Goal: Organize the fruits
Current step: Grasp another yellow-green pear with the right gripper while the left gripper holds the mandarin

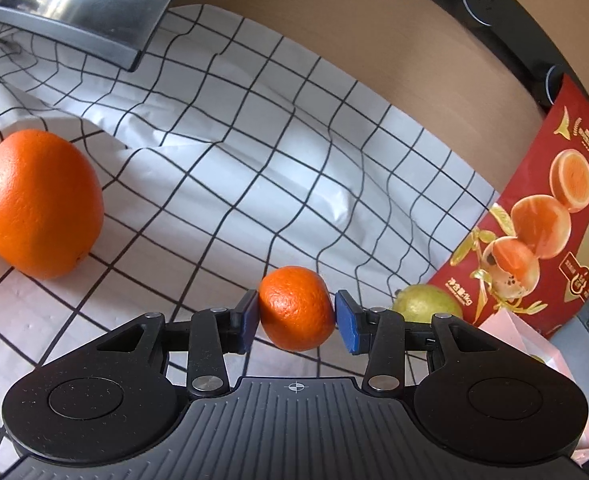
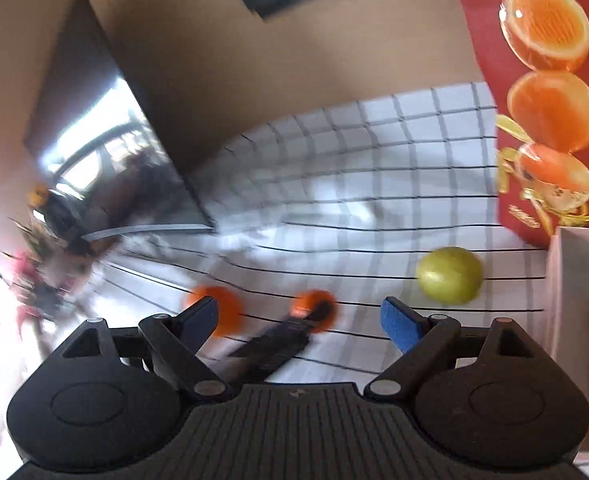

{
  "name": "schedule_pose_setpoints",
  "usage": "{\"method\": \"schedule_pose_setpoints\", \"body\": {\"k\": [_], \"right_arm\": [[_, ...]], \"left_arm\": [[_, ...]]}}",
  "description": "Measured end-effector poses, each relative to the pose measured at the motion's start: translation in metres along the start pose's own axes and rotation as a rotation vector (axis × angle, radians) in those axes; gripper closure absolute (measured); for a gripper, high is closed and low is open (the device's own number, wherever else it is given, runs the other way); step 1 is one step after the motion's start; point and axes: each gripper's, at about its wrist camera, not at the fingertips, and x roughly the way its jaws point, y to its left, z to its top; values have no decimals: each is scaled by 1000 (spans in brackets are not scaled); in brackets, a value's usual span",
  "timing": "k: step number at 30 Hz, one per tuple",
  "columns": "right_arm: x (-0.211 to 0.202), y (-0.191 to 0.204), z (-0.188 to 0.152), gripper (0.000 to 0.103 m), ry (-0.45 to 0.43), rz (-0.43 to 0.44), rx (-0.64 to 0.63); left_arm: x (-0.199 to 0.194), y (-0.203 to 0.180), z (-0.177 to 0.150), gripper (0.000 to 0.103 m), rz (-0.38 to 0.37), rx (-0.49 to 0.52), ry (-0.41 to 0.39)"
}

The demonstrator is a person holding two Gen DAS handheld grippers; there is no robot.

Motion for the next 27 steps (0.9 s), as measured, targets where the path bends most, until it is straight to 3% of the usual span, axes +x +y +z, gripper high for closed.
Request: {"method": "schedule_pose_setpoints", "body": {"k": [7,11,13,18,22,27], "right_arm": [[-29,31,1,14,-82,-4,-103],[-2,18,11,14,-51,-61,-101],[20,6,16,14,-21,-130,-142],[79,-41,25,14,-3,-412,-238],[110,-75,28,14,55,-459,-193],[140,-79,22,14,109,-545,-232]], "left_arm": [[-2,1,-1,57,-20,-8,-5],[-2,-2,-3,57,-38,-6,2],[-3,-3,-2,57,-41,-8,0],[-4,-2,-1,57,-24,-15,-8],[-4,-3,0,57,-20,-13,-11],[-4,-1,-1,57,-15,-17,-10]]}}
